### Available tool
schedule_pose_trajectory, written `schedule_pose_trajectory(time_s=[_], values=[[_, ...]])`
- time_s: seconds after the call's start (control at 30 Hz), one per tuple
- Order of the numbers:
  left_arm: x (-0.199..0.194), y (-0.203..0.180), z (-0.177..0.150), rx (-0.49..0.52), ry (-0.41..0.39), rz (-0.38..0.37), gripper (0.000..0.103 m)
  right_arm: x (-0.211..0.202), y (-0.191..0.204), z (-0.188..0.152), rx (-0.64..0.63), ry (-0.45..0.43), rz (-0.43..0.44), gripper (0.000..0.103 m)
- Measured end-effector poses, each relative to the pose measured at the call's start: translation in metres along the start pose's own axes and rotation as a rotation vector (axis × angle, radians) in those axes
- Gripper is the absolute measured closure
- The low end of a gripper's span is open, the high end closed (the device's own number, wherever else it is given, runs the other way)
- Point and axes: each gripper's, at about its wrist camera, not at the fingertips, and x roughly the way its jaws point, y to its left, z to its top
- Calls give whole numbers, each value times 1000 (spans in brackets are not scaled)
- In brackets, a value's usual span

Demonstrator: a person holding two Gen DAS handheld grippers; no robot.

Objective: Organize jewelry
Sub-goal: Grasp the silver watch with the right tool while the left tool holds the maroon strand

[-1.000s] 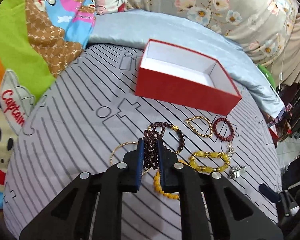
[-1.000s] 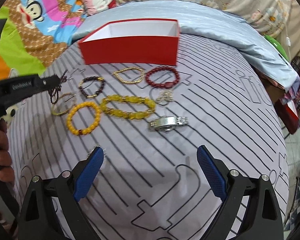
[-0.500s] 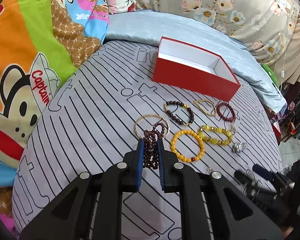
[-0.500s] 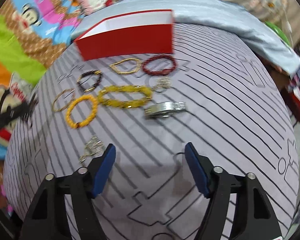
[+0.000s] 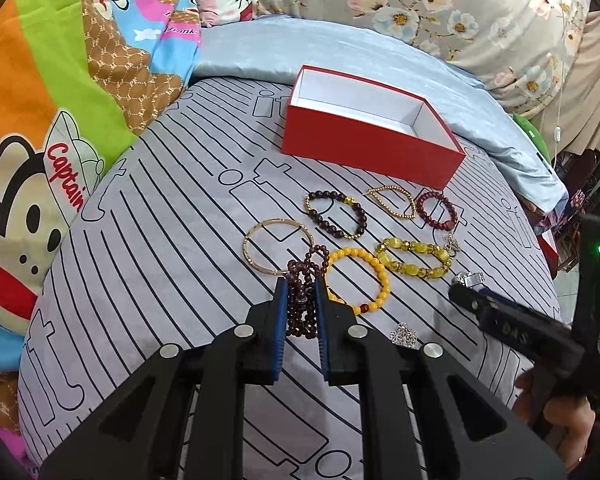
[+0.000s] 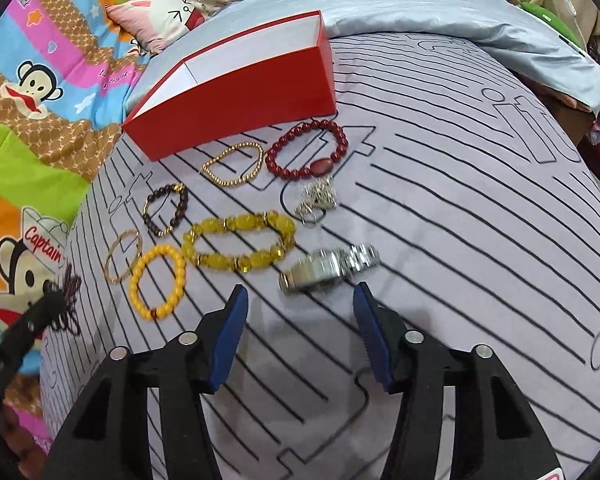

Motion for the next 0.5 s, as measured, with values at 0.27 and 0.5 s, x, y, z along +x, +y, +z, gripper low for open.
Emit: schedule_pose_trajectory(time_s=[0.27, 0.5], values=[[8, -5, -2, 10, 22, -12, 90, 11, 4, 15, -7, -22, -30, 73], [11, -4, -2, 9, 28, -16, 90, 11, 5, 13, -50, -34, -65, 79]])
